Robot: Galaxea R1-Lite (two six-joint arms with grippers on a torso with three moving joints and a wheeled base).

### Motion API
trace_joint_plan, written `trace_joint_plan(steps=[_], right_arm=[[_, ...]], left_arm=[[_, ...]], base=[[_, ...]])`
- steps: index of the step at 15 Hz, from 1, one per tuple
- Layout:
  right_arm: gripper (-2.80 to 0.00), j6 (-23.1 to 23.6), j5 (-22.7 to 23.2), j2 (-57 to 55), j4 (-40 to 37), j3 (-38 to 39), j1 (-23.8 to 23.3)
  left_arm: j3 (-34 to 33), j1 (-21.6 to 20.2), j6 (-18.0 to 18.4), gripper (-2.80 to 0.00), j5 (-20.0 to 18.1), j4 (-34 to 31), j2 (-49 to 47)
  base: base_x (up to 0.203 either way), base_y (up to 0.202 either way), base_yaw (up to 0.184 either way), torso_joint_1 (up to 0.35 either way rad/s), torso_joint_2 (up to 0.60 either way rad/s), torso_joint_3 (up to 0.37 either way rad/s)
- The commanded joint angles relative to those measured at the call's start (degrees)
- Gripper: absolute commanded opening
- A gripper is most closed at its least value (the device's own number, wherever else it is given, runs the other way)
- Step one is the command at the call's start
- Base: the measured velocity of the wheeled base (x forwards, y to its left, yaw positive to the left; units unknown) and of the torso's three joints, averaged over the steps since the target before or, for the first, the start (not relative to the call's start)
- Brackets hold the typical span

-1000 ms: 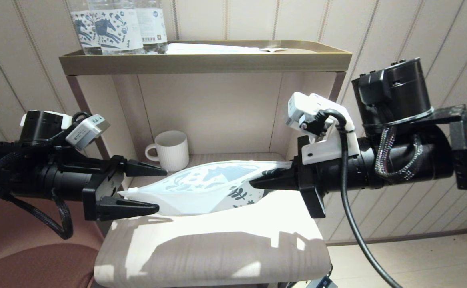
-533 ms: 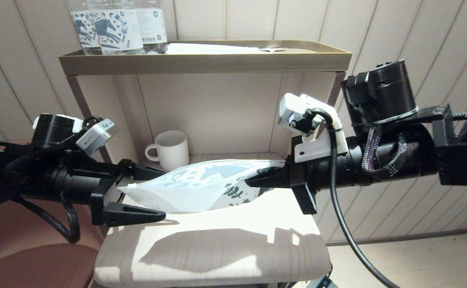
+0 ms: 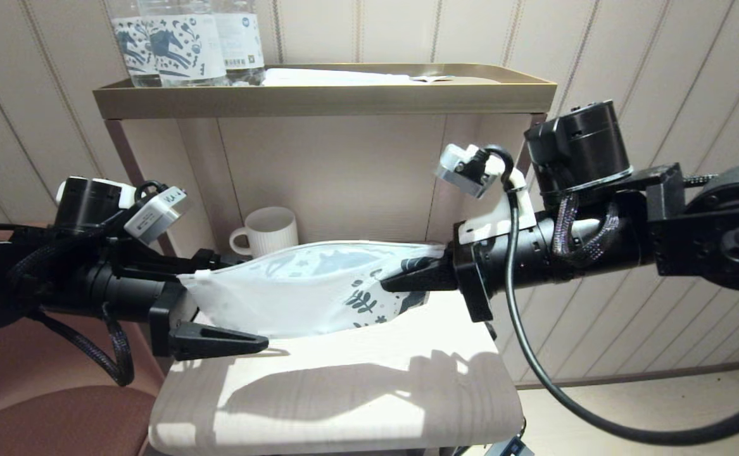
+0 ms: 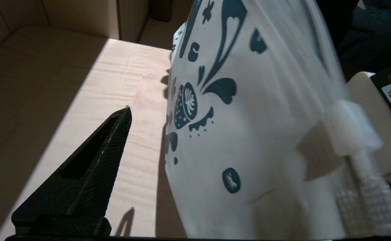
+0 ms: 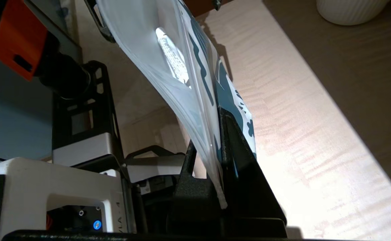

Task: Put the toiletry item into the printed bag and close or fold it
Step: Hand it to the other hand

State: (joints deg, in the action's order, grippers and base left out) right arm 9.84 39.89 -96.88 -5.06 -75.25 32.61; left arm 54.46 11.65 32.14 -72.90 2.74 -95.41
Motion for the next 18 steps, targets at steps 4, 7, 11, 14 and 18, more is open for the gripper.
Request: trace_joint_plan(steps=[4,7,11,14,18], right_arm=[[-2.80,-0.26,1.91,-0.94,-0.08,-0.08,-1.01],[-2.80,-0.26,4.50,-0.74,-0.13,0.19,-2.55],[-2.80,-0.17,4.59,-0.51,-0.13,0.12,-2.39],[-2.80,-0.09,4.59,-0.42,-0.13,0.01,-2.29],[-2.80,0.19,4.59,-0.15,-0.13,0.77,-1.87]], left_arm=[[0.53,0.13,0.20,0.00,-0.49,0.07,0.13],[0.58,1.14,0.40,0.00,-0.49,0.15,0.84],[-2.13,1.97,2.24,0.00,-0.38,5.80,1.35],[-4.10,1.97,1.78,0.00,-0.40,12.02,1.18],[-2.63,1.97,1.53,0.00,-0.70,11.86,1.13]], base=[[0.000,0.000,0.000,0.000,0.00,0.000],[0.000,0.000,0.000,0.000,0.00,0.000],[0.000,0.000,0.000,0.000,0.00,0.000],[0.000,0.000,0.000,0.000,0.00,0.000],[0.000,0.000,0.000,0.000,0.00,0.000]])
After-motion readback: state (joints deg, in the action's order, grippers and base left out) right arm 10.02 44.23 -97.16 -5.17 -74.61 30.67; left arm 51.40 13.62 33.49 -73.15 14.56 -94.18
